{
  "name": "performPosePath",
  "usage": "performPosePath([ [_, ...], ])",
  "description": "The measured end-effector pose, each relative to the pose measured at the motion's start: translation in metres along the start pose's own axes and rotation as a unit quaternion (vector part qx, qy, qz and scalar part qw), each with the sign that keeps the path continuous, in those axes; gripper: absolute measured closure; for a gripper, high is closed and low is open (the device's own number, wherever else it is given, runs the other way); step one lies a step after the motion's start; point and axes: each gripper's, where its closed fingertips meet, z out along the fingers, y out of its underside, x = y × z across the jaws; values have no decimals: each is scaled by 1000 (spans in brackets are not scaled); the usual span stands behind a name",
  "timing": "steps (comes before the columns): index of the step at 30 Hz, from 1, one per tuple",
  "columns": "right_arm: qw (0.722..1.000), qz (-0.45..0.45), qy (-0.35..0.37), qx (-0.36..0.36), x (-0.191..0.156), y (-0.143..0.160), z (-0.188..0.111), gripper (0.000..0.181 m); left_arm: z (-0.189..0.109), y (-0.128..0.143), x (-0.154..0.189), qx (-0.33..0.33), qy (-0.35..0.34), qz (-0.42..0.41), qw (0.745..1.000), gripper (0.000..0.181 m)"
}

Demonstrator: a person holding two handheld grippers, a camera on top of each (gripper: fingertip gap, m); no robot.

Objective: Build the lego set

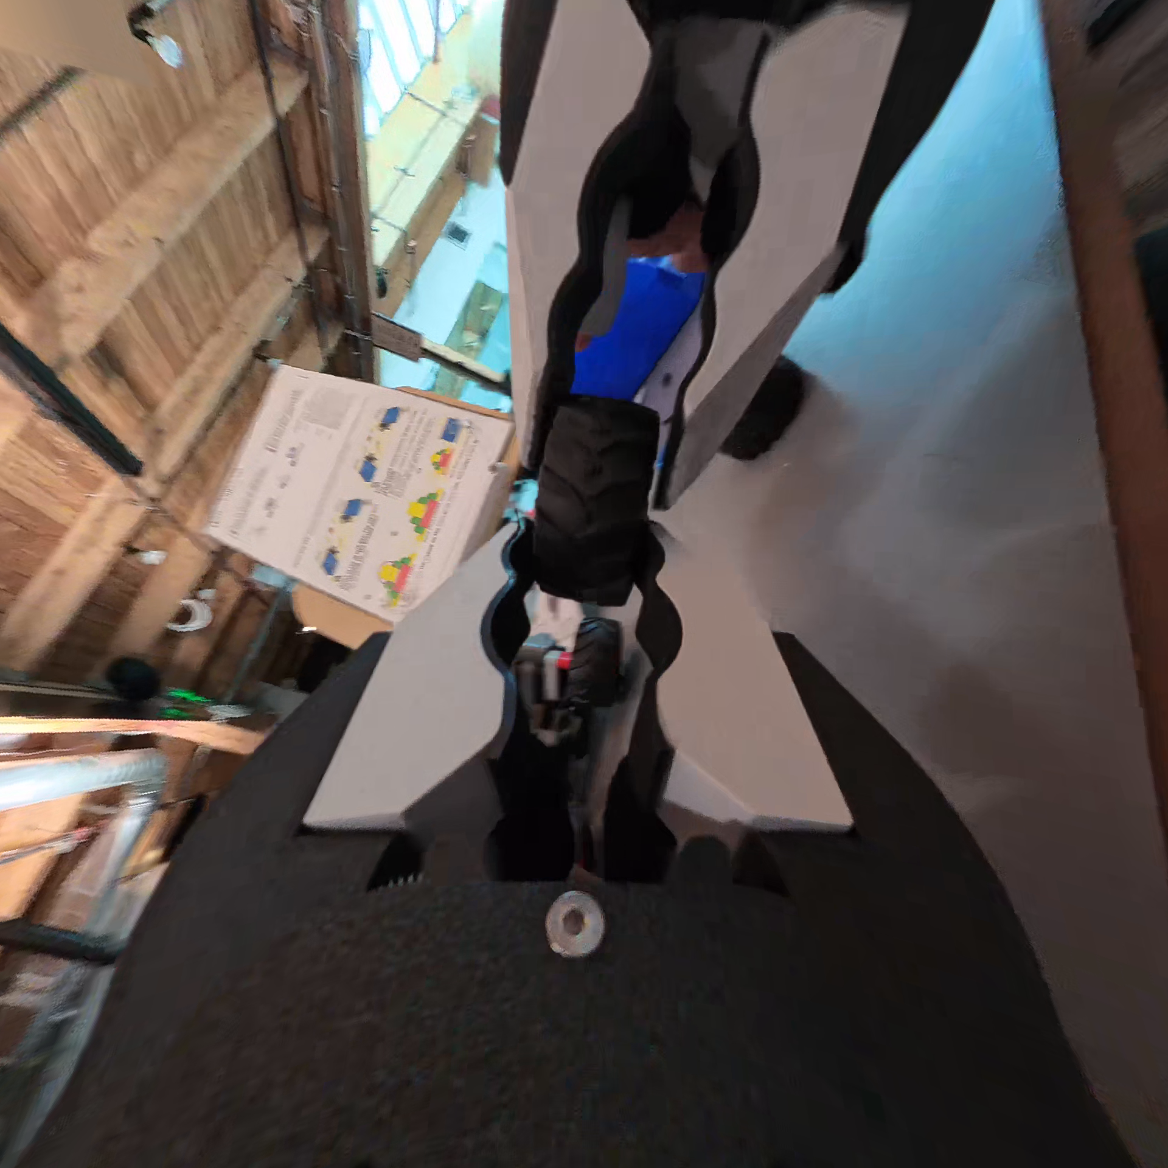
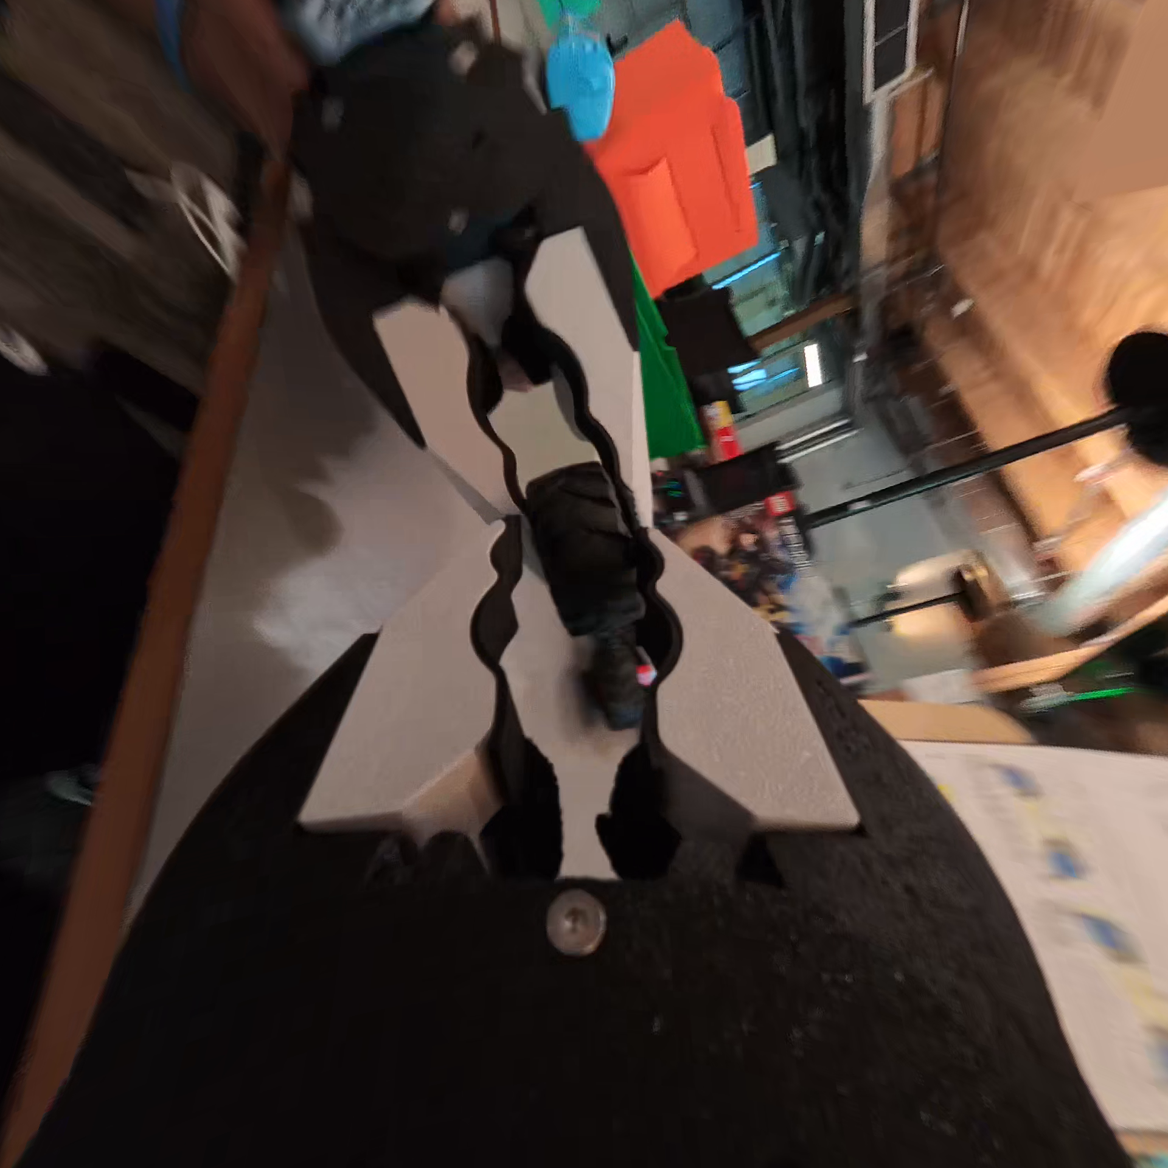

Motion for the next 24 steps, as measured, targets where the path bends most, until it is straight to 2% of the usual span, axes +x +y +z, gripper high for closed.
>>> performPosePath([
  [2, 990, 137, -27, 34, 9, -7, -7, 140, 0, 6, -8, -16, -48, 77, 996, 153],
  [4, 950, 306, -33, 58, 29, -3, -10, 136, -2, 6, -15, -20, -90, 150, 984, 153],
  [6, 869, 486, -74, 59, 38, 11, -5, 136, -6, 0, -22, -13, -131, 207, 969, 153],
  [8, 772, 611, -163, 60, 27, 13, 2, 127, -8, -7, -27, -10, -161, 255, 953, 152],
  [9, 723, 656, -207, 63, 21, 9, 4, 130, -9, -11, -28, -7, -176, 279, 944, 153],
  [11, 642, 700, -299, 94, 12, -10, 4, 125, -8, -15, -26, -9, -190, 317, 929, 153],
  [12, 624, 714, -307, 79, 7, -9, 8, 134, -7, -16, -25, -13, -193, 325, 926, 153],
  [14, 626, 718, -296, 77, 7, -4, 10, 143, -6, -13, -26, -22, -193, 308, 931, 153],
  [16, 639, 717, -273, 55, 5, 6, 14, 145, -2, -1, -26, -54, -176, 251, 950, 151],
  [18, 665, 706, -240, 50, 10, 14, 15, 152, -1, 16, -25, -87, -143, 149, 975, 145],
  [20, 703, 680, -205, 18, 11, 27, 14, 152, -1, 28, -13, -96, -65, -17, 993, 141],
  [21, 715, 669, -201, 12, 11, 28, 13, 151, -2, 28, -8, -88, -25, -109, 990, 138],
  [22, 718, 668, -195, 15, 14, 28, 12, 151, -3, 25, 1, -73, 32, -203, 976, 136],
  [24, 713, 675, -184, 39, 22, 22, 12, 151, -5, 10, 14, -44, 142, -387, 910, 115],
])
